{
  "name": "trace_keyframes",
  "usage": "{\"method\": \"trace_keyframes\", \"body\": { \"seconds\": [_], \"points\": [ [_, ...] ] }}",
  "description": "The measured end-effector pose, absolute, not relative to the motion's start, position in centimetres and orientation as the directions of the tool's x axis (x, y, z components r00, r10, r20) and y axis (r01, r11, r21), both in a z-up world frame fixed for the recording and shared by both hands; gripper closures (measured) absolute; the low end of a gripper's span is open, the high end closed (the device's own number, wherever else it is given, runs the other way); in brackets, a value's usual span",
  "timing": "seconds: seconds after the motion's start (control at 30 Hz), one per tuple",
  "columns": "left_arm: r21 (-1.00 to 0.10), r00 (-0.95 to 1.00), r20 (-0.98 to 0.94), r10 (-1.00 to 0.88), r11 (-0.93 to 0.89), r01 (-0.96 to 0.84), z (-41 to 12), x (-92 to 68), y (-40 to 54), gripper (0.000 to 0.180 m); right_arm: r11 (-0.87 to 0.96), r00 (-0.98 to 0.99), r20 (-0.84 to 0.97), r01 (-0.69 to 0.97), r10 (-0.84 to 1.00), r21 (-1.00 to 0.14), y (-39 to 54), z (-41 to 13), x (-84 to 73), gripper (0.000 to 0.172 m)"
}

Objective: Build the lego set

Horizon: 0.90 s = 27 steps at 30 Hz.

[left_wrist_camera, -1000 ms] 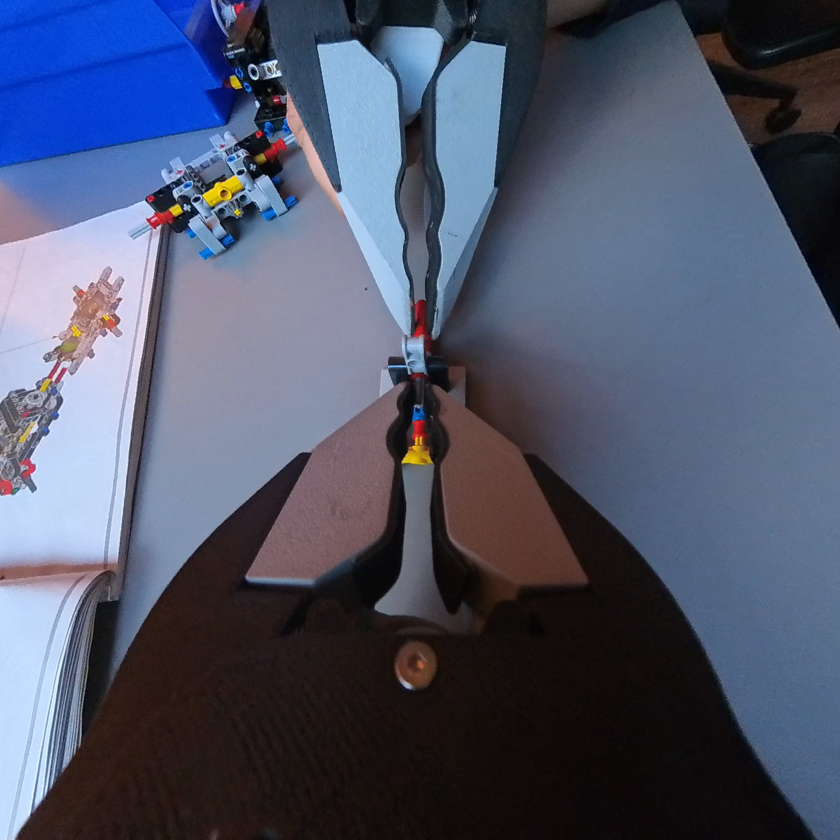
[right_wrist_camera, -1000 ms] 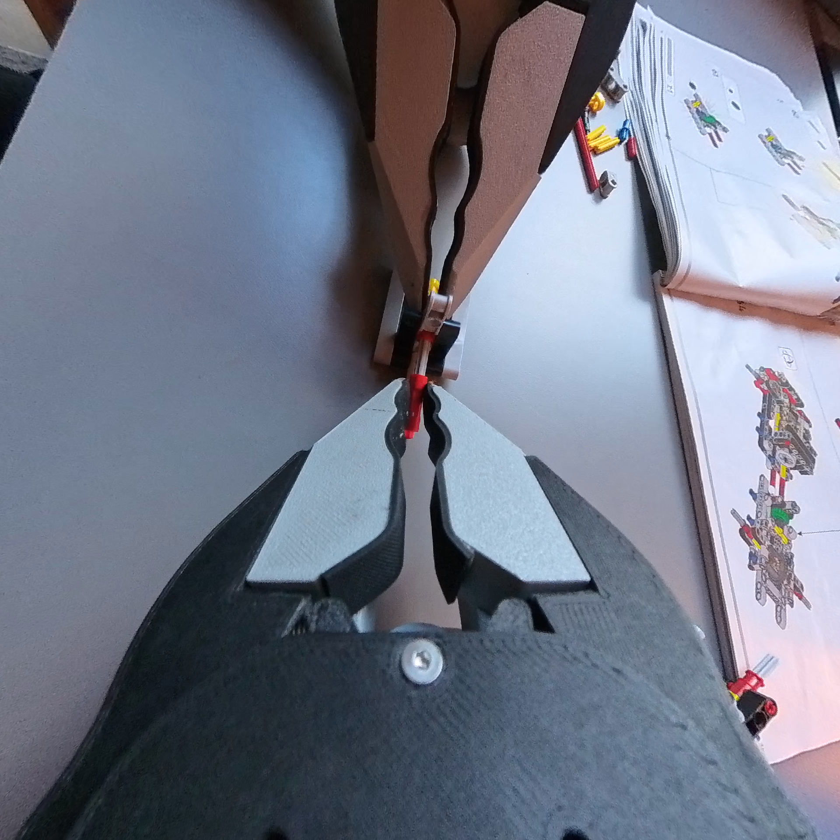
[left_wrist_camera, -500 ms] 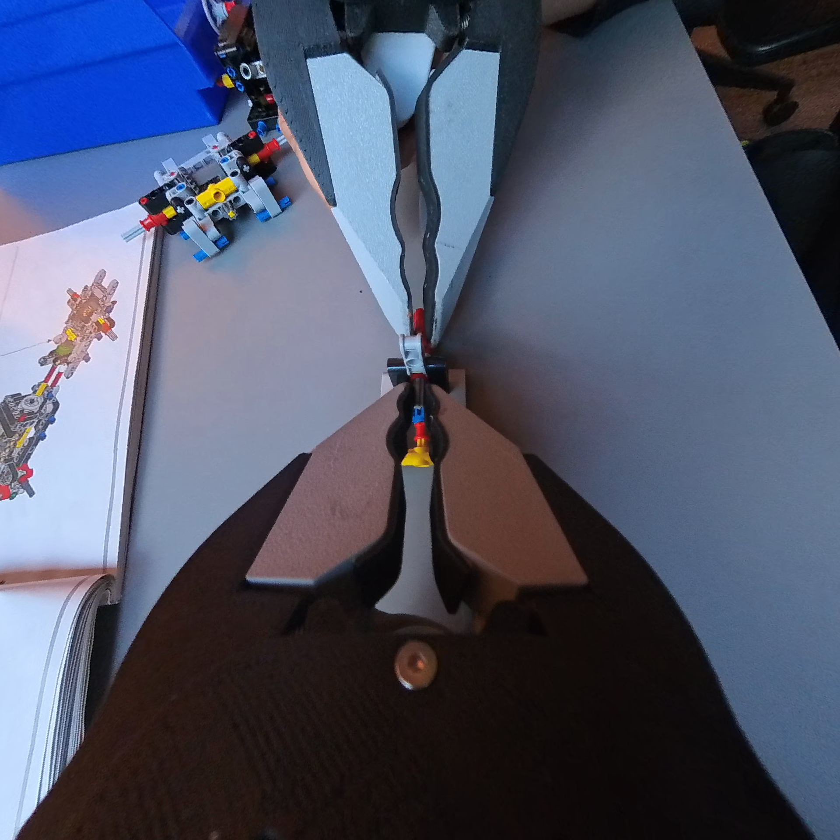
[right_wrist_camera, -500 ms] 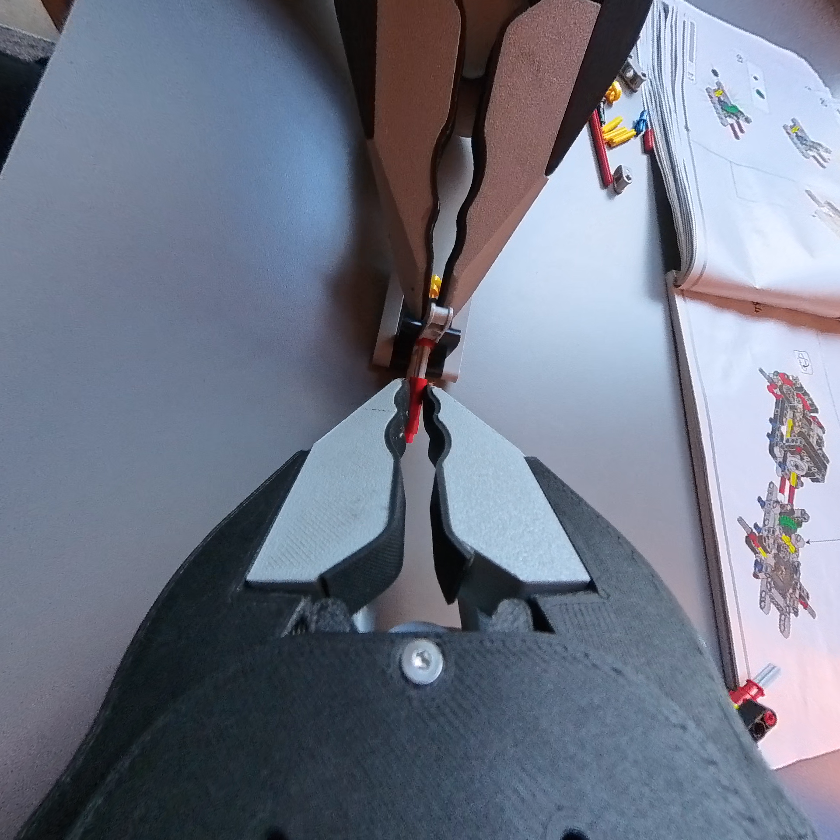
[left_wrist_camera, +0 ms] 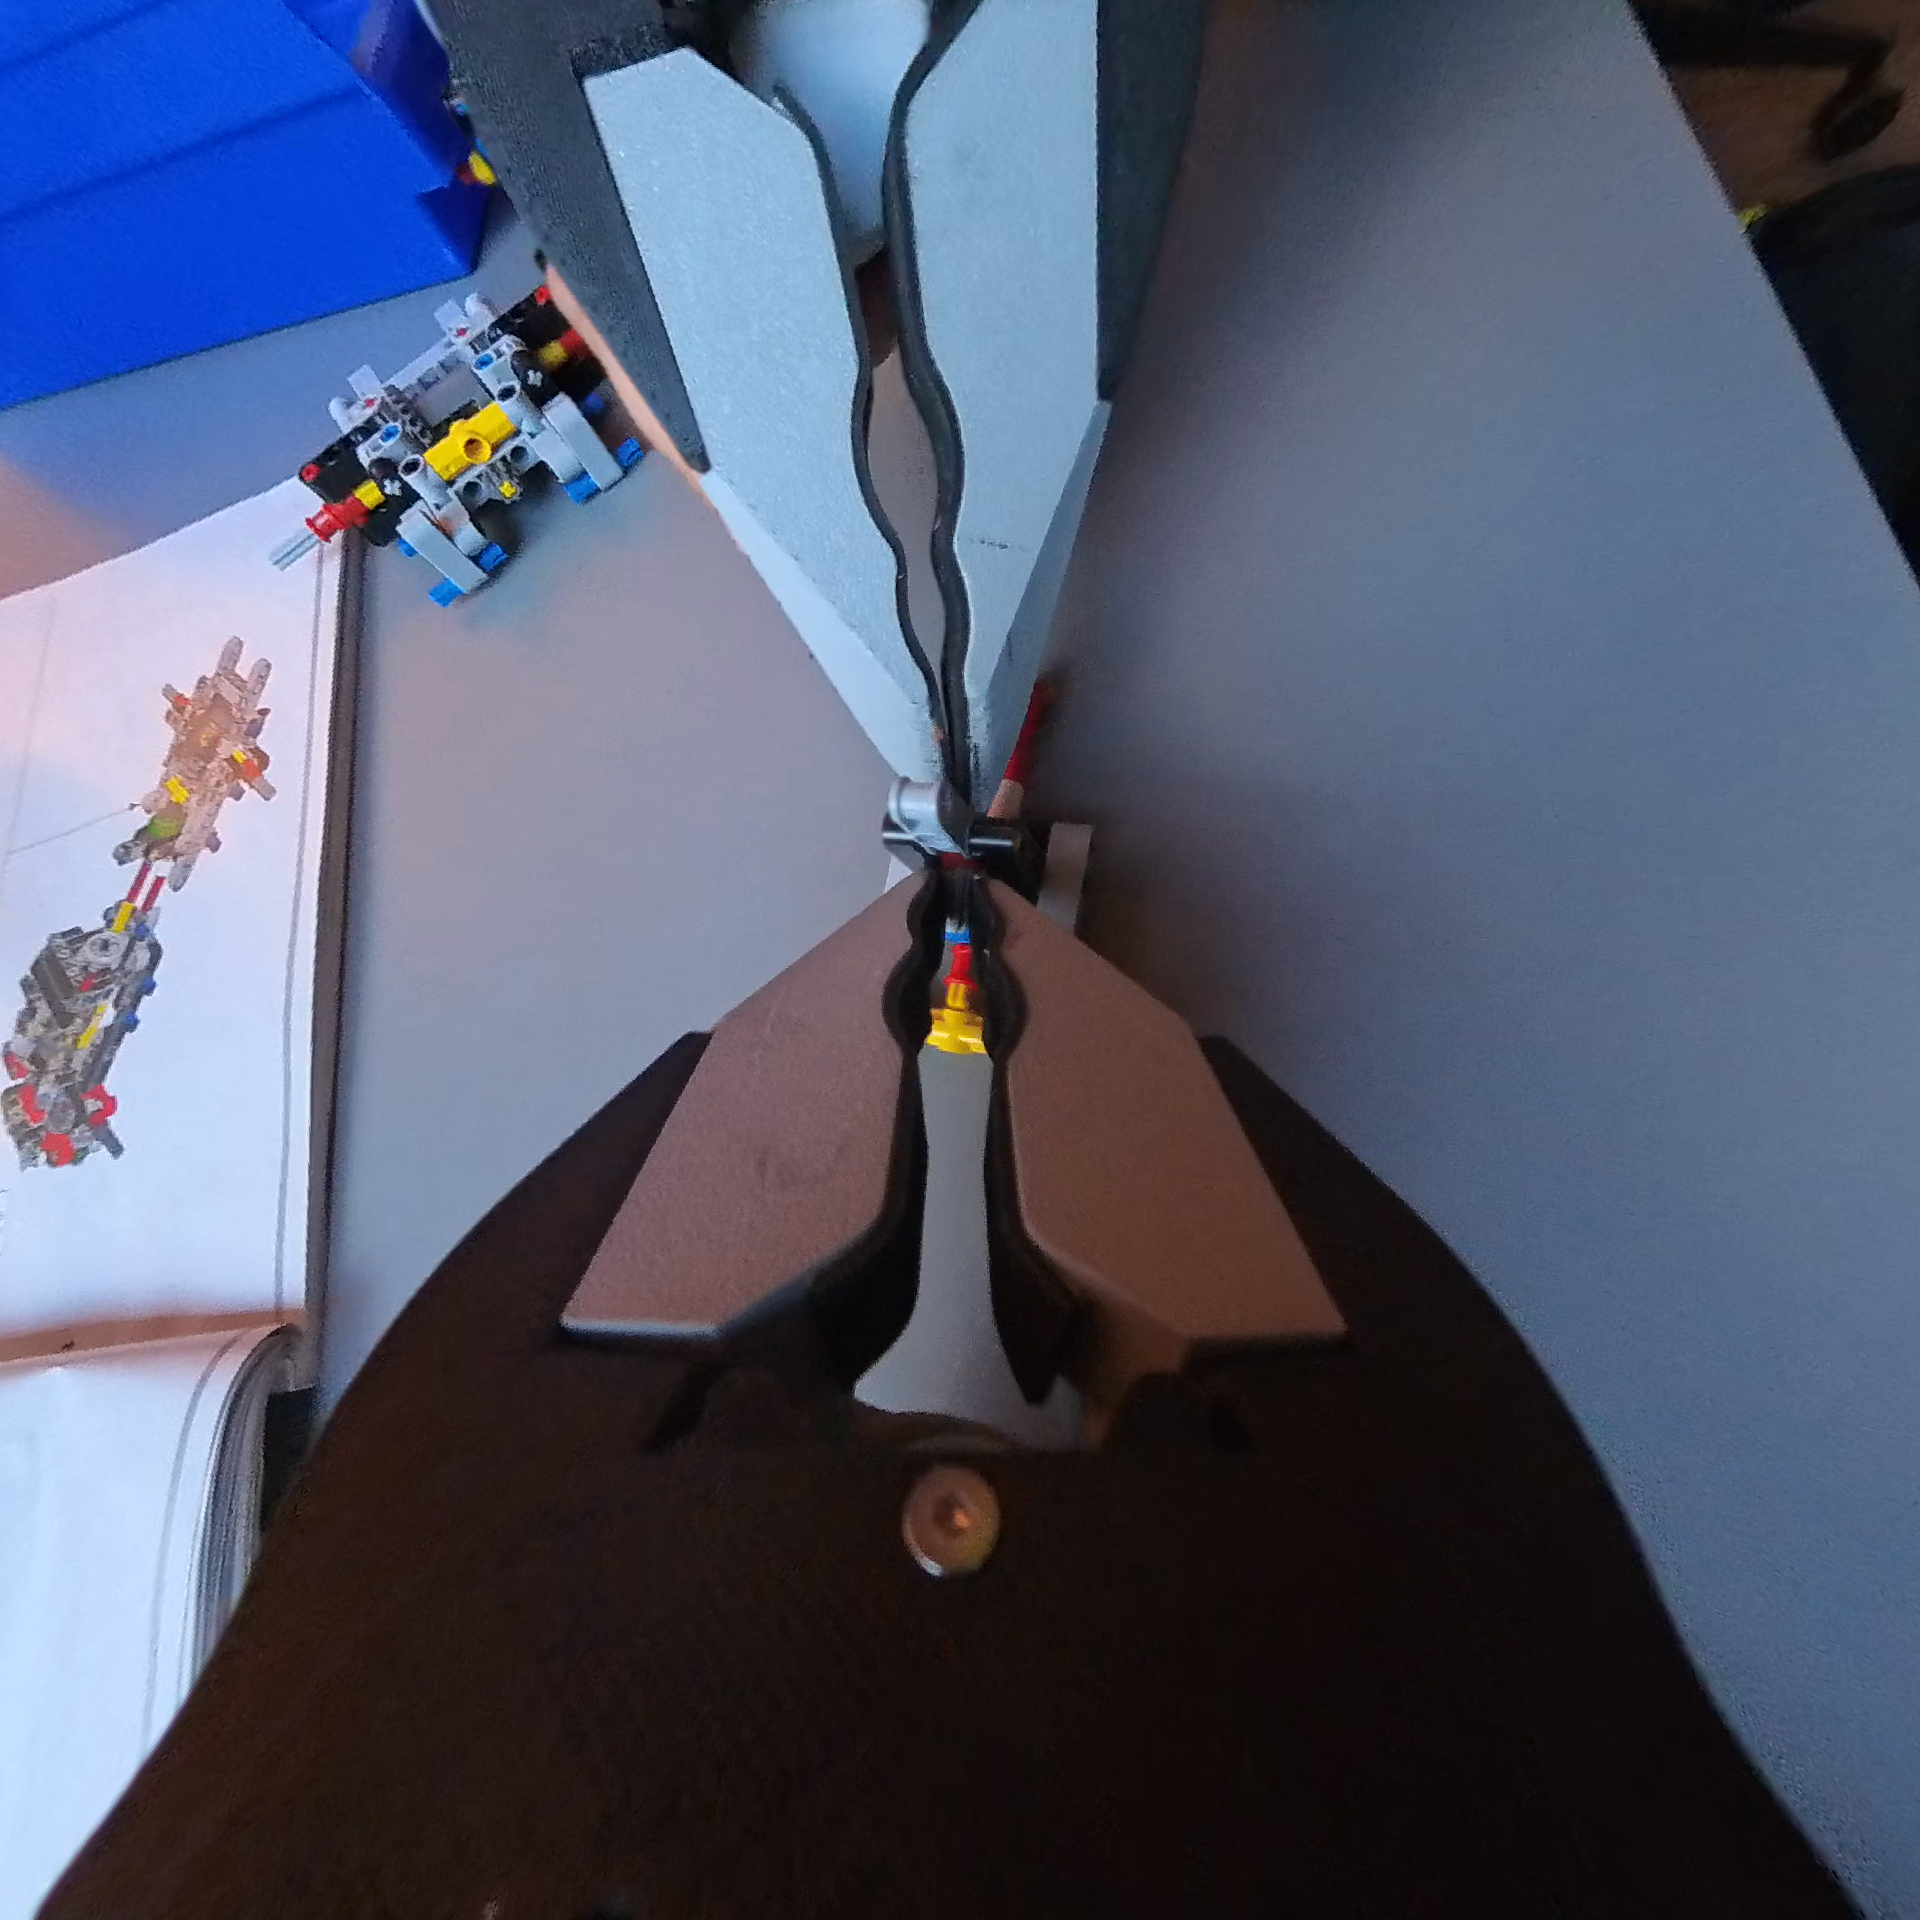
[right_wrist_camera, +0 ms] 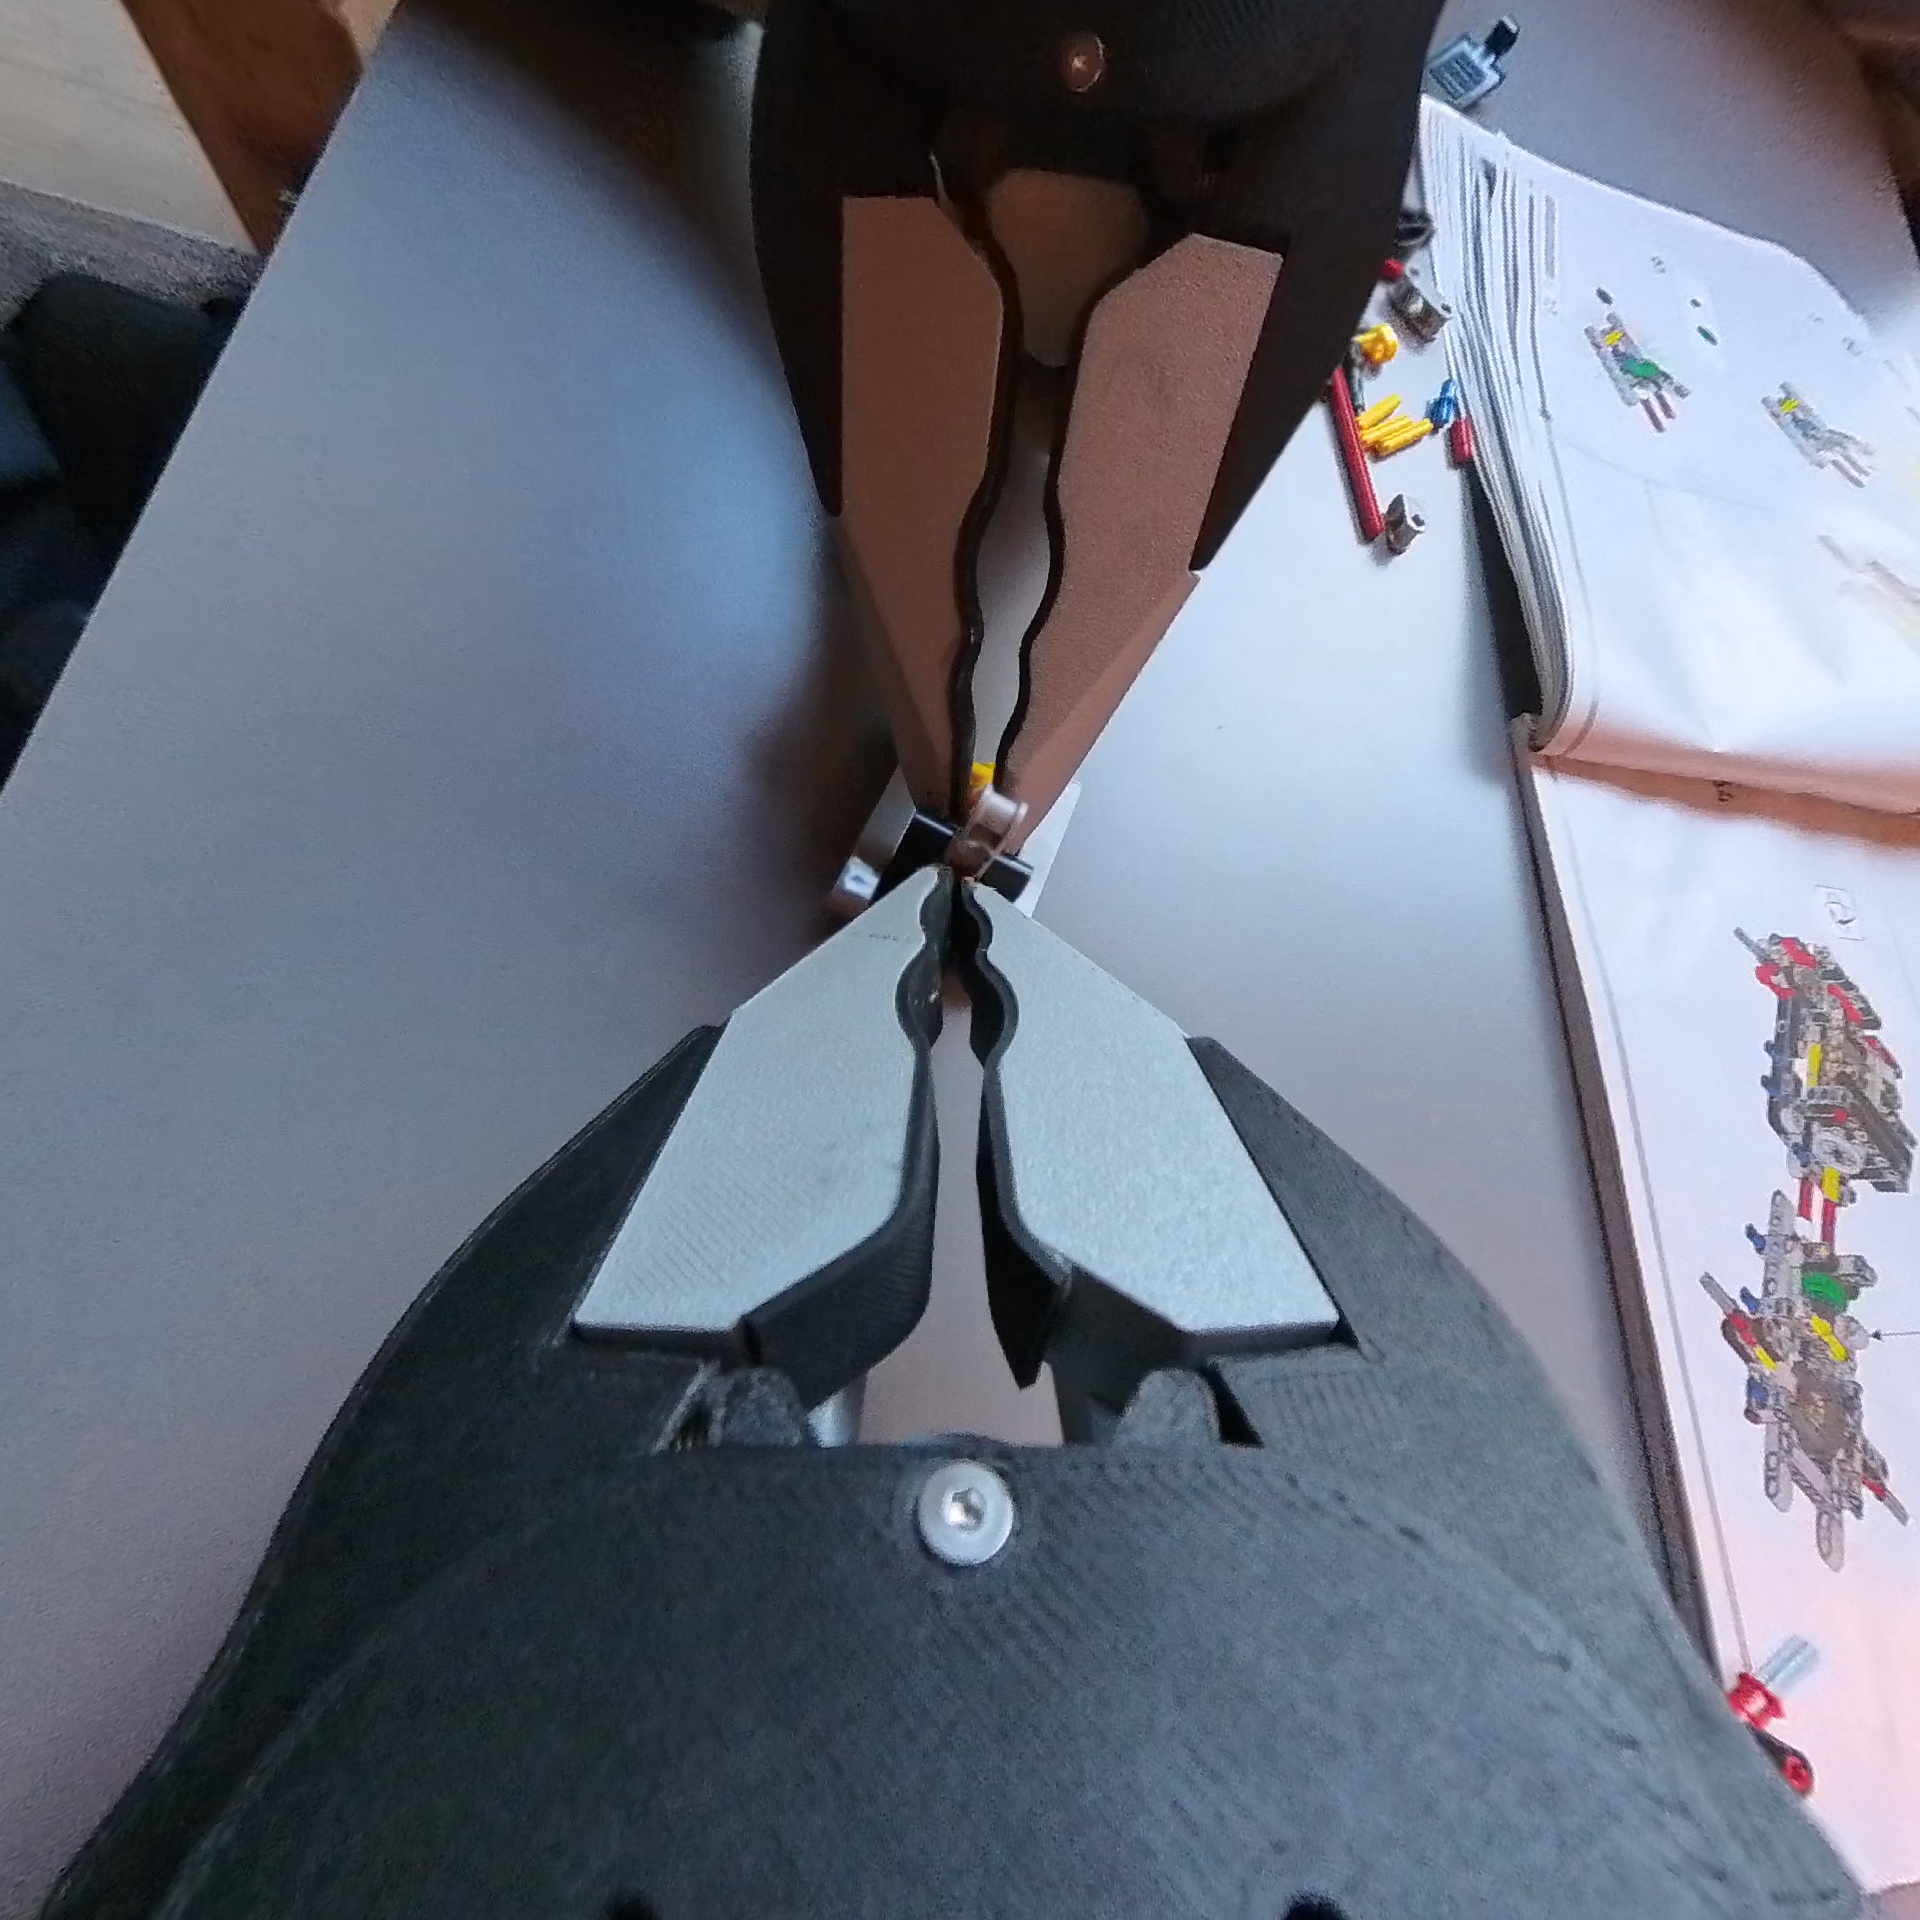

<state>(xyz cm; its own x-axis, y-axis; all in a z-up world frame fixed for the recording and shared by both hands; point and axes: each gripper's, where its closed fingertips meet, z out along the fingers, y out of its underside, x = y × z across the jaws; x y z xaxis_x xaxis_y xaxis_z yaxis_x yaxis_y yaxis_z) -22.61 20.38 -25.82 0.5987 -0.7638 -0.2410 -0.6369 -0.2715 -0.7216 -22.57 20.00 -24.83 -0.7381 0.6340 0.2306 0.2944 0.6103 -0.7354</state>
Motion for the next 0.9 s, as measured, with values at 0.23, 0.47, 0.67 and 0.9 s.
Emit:
{"method": "trace_keyframes", "body": {
  "seconds": [0.23,0.47,0.67,0.9],
  "points": [
    [-0.730,0.569,-0.273,-0.775,-0.218,-0.647,-25.8,-21.7,20.0,0.180,0.523,-0.694,0.159,0.352,0.703,-0.776,21.3,-24.4,-21.7,0.150],
    [-0.740,0.584,-0.258,-0.770,-0.231,-0.631,-25.8,-21.9,20.1,0.180,0.500,-0.709,0.119,0.358,0.696,-0.789,21.4,-24.6,-20.6,0.151],
    [-0.750,0.604,-0.228,-0.764,-0.258,-0.609,-25.8,-22.0,20.2,0.180,0.529,-0.728,0.125,0.357,0.674,-0.769,21.0,-25.5,-20.4,0.165],
    [-0.756,0.616,-0.232,-0.753,-0.259,-0.601,-25.7,-22.0,20.3,0.180,0.518,-0.714,0.119,0.373,0.690,-0.769,21.5,-25.8,-20.8,0.168]
  ]
}}
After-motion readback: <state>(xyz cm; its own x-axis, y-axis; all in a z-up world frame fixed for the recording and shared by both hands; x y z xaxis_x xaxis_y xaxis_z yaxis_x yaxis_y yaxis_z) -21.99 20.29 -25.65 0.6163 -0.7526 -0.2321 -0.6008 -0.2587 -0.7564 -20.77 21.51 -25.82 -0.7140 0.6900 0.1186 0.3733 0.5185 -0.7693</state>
